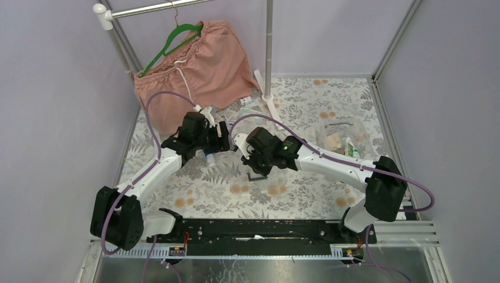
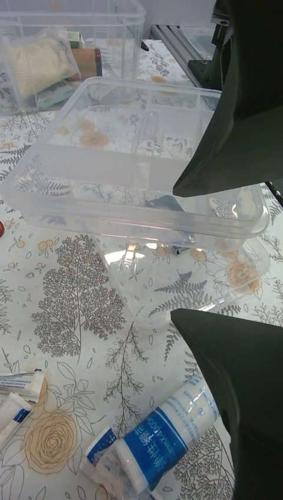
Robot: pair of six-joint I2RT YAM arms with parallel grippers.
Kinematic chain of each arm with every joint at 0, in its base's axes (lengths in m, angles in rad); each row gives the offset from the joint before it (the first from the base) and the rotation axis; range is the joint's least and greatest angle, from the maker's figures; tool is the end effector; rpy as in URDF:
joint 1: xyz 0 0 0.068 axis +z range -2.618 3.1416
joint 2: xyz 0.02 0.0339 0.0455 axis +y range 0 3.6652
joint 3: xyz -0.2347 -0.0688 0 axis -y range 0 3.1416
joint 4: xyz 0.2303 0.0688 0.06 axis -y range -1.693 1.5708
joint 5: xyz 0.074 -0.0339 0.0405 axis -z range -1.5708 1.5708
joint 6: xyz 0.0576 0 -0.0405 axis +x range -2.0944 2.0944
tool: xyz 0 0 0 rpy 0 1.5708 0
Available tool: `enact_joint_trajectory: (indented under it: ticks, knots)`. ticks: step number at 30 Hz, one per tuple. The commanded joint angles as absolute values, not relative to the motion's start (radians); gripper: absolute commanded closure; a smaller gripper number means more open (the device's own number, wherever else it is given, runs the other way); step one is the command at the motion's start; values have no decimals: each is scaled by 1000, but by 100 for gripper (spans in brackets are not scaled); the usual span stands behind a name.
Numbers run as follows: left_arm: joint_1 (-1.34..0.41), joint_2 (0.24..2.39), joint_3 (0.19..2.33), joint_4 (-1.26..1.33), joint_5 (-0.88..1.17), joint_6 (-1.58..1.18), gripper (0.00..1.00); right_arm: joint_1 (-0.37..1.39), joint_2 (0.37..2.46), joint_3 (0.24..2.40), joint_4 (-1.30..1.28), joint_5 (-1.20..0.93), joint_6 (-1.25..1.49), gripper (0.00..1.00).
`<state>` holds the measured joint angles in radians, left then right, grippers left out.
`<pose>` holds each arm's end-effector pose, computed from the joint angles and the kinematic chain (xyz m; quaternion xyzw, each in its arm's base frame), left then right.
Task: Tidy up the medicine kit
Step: Pick up the medicine box compartment at the center of the board.
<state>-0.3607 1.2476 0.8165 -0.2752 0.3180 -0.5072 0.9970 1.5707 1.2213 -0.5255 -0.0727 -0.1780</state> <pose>0.2535 -0.1149 0.2108 0.0005 0.8990 -0.3044 0.3148 0.1817 0.2888 0.2249 -0.5310 0.7751 0.1670 0.2990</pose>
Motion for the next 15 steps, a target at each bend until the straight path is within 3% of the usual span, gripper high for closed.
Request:
enact_joint_trajectory:
  ticks: [1, 10, 15]
  knots:
    - [-370, 1272, 811, -208, 358, -515, 25, 1012, 1522, 1227, -513, -90, -206, 96]
    - [-374, 1291, 815, -200, 314, -521, 25, 1017, 1511, 1232, -522, -129, -221, 95]
    - [-374, 1306, 832, -203, 298, -515, 36, 1019, 1515, 1233, -537, -115, -227, 95]
